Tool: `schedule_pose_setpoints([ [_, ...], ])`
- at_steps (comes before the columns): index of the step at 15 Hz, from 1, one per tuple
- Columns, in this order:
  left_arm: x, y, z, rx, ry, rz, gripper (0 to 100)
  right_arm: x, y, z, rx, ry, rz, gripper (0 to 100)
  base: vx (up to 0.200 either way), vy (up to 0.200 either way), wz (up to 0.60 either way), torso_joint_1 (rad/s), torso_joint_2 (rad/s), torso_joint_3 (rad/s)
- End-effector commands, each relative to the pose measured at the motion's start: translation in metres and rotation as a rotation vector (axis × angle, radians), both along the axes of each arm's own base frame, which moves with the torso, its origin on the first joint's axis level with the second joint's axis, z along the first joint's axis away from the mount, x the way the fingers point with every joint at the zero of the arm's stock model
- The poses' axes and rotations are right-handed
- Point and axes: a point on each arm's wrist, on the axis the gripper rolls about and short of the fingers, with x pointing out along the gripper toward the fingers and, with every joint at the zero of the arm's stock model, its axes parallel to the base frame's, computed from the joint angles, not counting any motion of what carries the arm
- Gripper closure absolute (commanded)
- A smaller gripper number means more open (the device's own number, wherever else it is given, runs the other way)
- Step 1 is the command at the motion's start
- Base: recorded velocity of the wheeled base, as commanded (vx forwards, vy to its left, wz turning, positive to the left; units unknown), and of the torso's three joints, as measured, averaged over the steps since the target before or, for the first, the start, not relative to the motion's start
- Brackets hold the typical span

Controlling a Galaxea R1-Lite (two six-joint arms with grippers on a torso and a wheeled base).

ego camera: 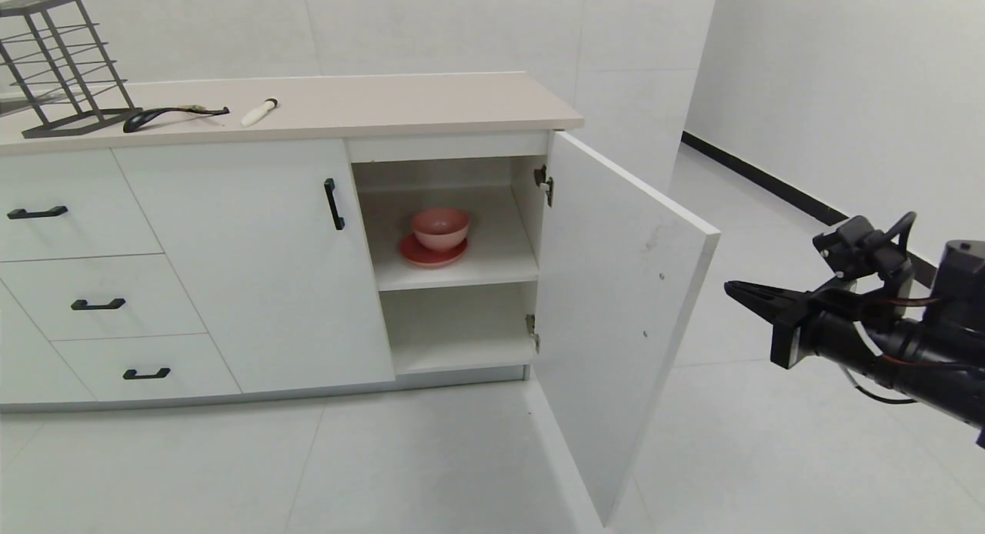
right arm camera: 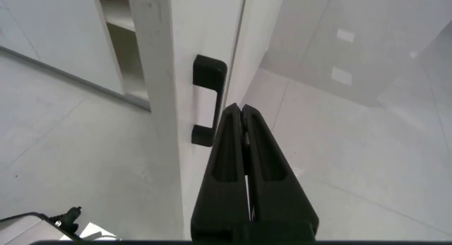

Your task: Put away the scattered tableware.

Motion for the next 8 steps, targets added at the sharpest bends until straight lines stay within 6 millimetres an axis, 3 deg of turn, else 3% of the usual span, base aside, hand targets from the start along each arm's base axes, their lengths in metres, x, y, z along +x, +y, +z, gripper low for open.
schedule_pose_setpoints([
  [1, 0.000, 0.000, 0.000, 0.000, -0.001, -0.001, 0, 0.012, 0.002, -0.009, -0.005, 0.029, 0.001, 100, 0.000, 0.000, 0.00, 0.000, 0.00, 0.000],
  [4, 0.000, 0.000, 0.000, 0.000, -0.001, -0.004, 0, 0.043, 0.005, -0.026, -0.011, 0.012, 0.045, 100, 0.000, 0.000, 0.00, 0.000, 0.00, 0.000],
  [5, 0.000, 0.000, 0.000, 0.000, -0.001, -0.004, 0, 0.044, 0.005, -0.026, -0.012, 0.010, 0.049, 100, 0.000, 0.000, 0.00, 0.000, 0.00, 0.000],
  [8, 0.000, 0.000, 0.000, 0.000, -0.001, -0.003, 0, 0.072, 0.013, -0.021, -0.007, -0.075, 0.109, 100, 0.000, 0.000, 0.00, 0.000, 0.00, 0.000],
])
